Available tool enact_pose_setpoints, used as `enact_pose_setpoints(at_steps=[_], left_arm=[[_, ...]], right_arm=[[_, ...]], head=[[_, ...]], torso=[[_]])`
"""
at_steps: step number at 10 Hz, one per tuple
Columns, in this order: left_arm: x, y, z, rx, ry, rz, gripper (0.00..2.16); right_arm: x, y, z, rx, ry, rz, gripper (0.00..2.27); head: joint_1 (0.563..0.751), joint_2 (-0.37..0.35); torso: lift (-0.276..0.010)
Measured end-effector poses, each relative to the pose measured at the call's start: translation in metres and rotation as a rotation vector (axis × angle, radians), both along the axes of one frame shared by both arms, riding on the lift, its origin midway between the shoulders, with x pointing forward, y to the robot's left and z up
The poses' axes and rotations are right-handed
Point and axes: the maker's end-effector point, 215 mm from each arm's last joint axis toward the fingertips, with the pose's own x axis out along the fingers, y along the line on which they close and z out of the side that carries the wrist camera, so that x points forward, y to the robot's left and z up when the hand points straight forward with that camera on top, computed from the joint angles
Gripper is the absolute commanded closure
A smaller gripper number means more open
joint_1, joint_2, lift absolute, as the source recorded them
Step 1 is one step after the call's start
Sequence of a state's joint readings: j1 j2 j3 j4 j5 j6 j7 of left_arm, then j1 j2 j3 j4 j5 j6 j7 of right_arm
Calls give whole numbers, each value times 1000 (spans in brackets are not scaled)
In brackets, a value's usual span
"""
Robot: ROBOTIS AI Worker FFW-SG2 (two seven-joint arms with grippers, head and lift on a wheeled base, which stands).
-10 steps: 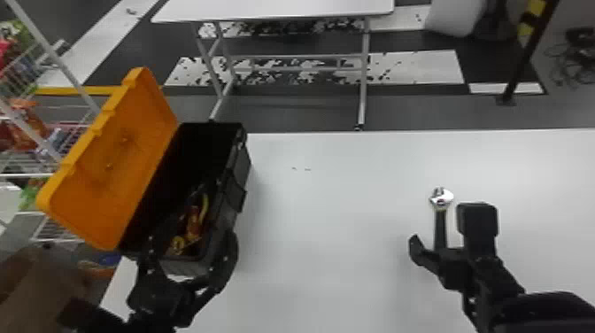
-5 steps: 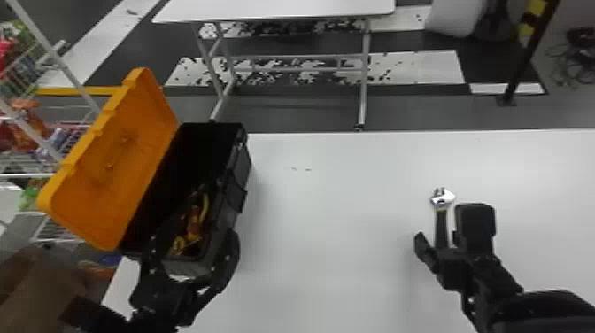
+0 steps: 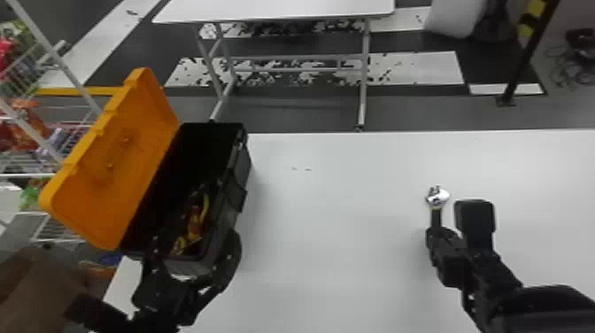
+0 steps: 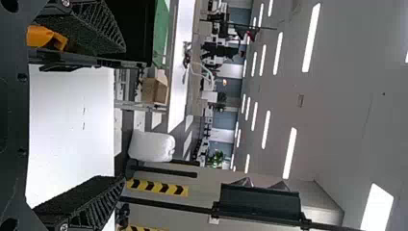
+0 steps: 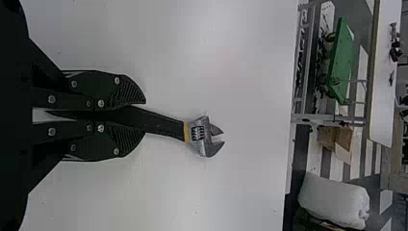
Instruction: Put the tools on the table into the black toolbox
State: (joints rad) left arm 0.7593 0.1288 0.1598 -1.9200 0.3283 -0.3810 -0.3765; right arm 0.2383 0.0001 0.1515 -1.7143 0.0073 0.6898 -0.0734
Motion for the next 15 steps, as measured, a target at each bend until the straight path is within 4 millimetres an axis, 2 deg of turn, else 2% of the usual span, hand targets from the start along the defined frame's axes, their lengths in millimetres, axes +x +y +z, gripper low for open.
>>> enact_pose_setpoints(at_steps=[2,5,15], left_arm=[[0,0,-1,0,3,-2,46],[-1,-1,1,1,0,-4,46],[2,-7,8,-4,-14,-14,46]], right_arm=[[-10,-3,-10,-3,49,4,2246],[-13,-5,-5,8,31,2,2246],[-10,-1,45,84,-113,12,2246]], head=[[695,164],[695,161],[695,157]], torso=[[-75],[-75],[-75]])
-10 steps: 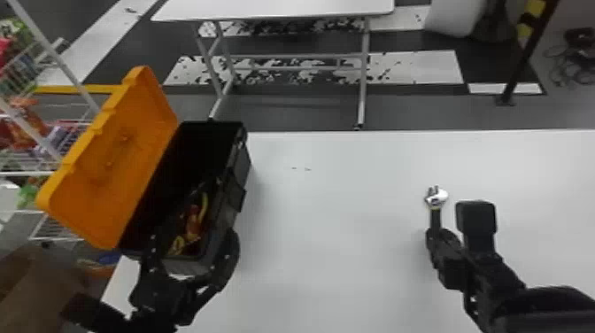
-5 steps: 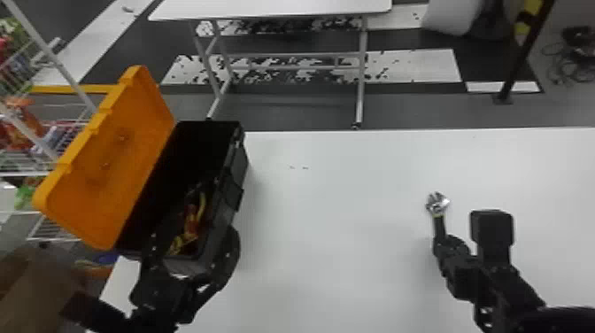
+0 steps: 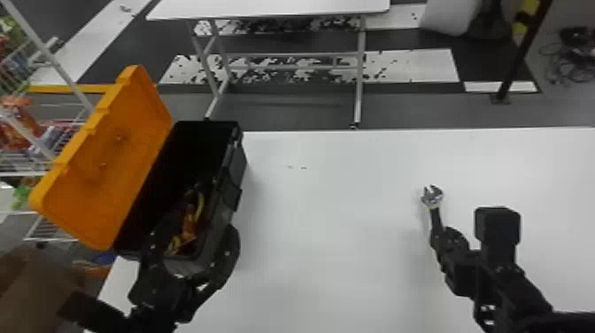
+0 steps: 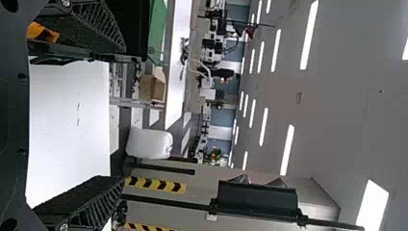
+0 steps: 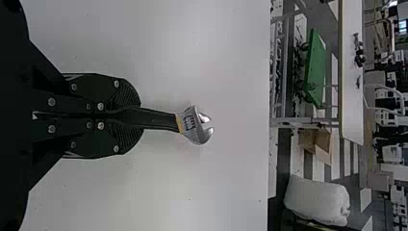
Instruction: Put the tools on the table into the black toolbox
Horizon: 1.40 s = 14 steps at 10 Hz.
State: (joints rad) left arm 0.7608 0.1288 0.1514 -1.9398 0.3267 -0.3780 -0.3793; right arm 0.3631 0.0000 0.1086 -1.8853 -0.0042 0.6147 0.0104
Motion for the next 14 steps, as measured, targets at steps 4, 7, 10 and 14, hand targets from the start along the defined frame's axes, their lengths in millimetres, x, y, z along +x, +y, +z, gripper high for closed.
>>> enact_pose_setpoints(at_steps=[4,7,10,14], left_arm=[[5,-23,15,-28,-12,-66,46],[9,-49,16,-92,31,-170,46],[15,-79,13,-194,142,-302,43],[8,-117,5,-333,299,-437,43]], right_arm=[[0,24,36,47,-110,71,2246],[-8,40,54,63,-165,113,2246],[-15,59,78,77,-245,163,2246],[-29,90,109,116,-343,242,2246]], head=[[695,157],[695,147],[695,128],[695,118]], torso=[[-75],[-75],[-75],[-75]])
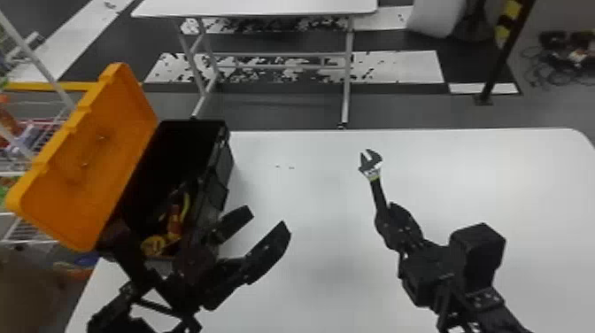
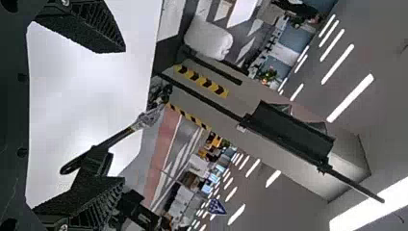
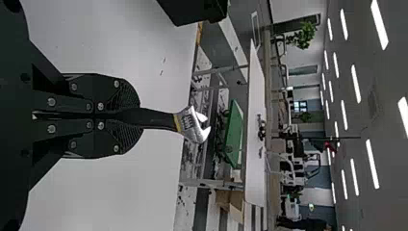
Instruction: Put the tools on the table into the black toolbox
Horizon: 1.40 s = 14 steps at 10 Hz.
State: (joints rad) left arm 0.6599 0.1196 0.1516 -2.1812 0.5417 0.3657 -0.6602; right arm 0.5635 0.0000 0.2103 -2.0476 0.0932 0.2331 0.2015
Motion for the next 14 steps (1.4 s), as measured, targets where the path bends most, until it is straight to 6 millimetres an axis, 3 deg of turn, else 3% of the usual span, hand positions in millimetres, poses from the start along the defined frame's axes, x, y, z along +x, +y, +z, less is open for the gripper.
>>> enact_pose_setpoints(at_steps=[3,7,14], left_arm=[[-8,-21,0,-112,104,-85,46],[-4,-42,10,-139,113,-124,46],[-4,-48,14,-134,115,-129,53]], right_arm=[[-11,25,18,27,-50,57,2246],[-31,64,40,61,-88,127,2246],[-85,134,56,67,-120,294,2246]], head=[[695,128],[695,156],[695,286]], torso=[[-75],[-75],[-75]])
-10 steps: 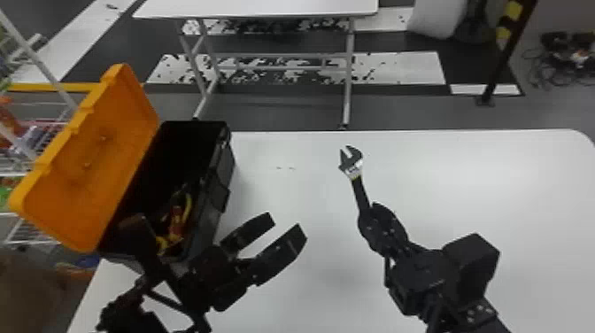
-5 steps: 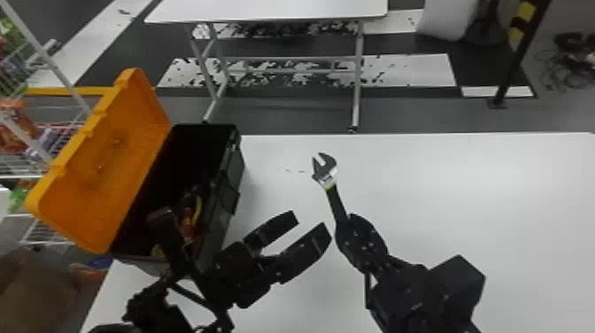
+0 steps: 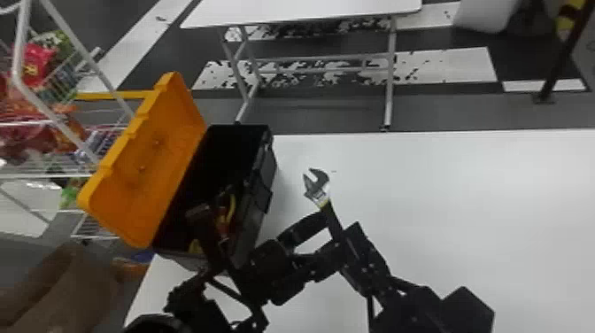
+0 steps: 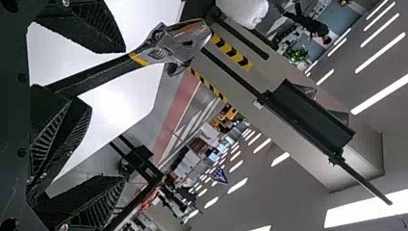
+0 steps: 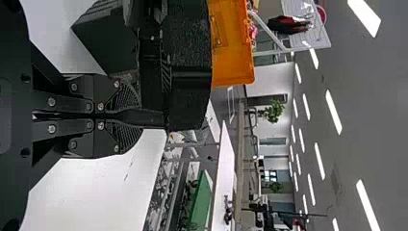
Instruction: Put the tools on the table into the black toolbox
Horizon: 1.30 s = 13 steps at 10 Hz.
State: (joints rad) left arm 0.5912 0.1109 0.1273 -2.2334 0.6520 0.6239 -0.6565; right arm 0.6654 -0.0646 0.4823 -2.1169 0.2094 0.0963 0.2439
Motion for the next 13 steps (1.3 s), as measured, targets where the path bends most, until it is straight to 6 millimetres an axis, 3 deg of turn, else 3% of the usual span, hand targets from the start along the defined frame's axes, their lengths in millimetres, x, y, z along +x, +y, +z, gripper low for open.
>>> enact_pose_setpoints(at_steps=[2,3,5,6,10,11,12,13], left_arm=[[0,1,-1,-1,3,3,137],[-1,2,-1,-2,2,2,383],[-2,4,3,-5,-14,-15,1781],[-1,6,2,-2,-15,-12,2138],[-4,8,-3,-2,-3,-37,2135],[-4,9,-3,0,-5,-35,2135],[-3,10,-2,1,-8,-33,2135],[-3,10,-1,1,-11,-31,2135]], right_arm=[[-7,8,3,1,-4,19,2246],[-8,11,3,2,-5,23,2246],[-9,13,4,3,-6,27,2246],[-10,14,5,4,-6,28,2246],[-9,14,4,4,-6,27,2246],[-9,14,4,4,-6,24,2138],[-8,12,5,3,-8,14,1784],[-6,10,5,2,-9,-1,1160]], head=[[695,305],[695,313],[695,320],[695,325],[695,330],[695,332],[695,331],[695,329]], torso=[[-75],[-75],[-75],[-75],[-75],[-75],[-75],[-75]])
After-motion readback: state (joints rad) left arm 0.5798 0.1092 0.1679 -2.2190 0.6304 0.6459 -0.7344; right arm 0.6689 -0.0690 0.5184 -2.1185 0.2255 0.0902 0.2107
